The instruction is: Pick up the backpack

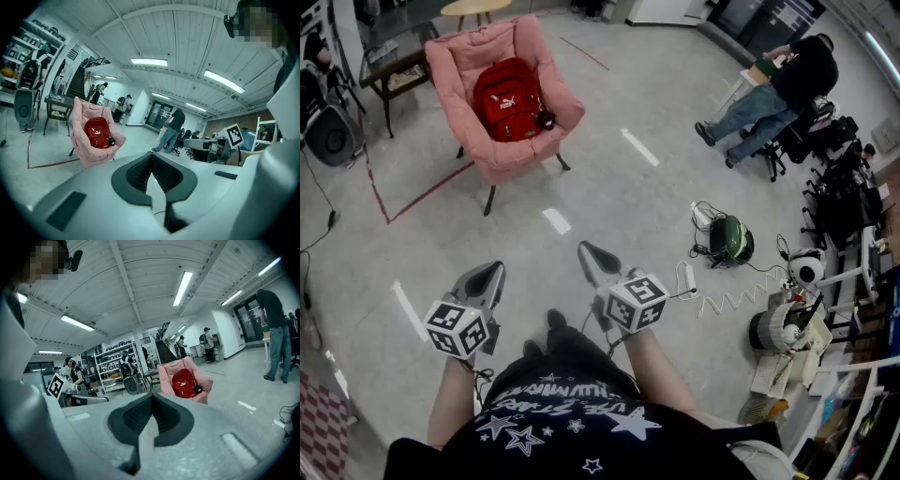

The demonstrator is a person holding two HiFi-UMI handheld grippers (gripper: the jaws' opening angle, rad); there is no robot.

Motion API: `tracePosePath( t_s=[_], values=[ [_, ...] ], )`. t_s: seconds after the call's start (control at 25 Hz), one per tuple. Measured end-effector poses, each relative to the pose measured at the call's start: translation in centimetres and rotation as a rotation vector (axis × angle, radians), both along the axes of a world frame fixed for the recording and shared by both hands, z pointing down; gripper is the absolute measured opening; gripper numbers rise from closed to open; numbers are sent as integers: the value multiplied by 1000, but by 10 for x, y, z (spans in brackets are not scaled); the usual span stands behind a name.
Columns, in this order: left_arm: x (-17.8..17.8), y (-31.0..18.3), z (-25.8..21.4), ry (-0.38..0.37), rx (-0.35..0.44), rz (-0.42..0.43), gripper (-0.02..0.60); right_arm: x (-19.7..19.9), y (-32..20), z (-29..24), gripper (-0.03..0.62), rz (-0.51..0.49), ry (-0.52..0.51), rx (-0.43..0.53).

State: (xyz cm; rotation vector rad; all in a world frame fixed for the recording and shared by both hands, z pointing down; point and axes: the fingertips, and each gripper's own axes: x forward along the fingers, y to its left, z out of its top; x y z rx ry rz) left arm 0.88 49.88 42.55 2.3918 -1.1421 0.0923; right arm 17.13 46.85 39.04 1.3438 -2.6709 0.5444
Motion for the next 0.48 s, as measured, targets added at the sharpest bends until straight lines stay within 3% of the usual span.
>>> tracePosePath(
  t_s=[0.48],
  values=[
    [-5,15,-1,-8,1,-1,8,-11,16,7,-2,-27,22,-9]
  ],
)
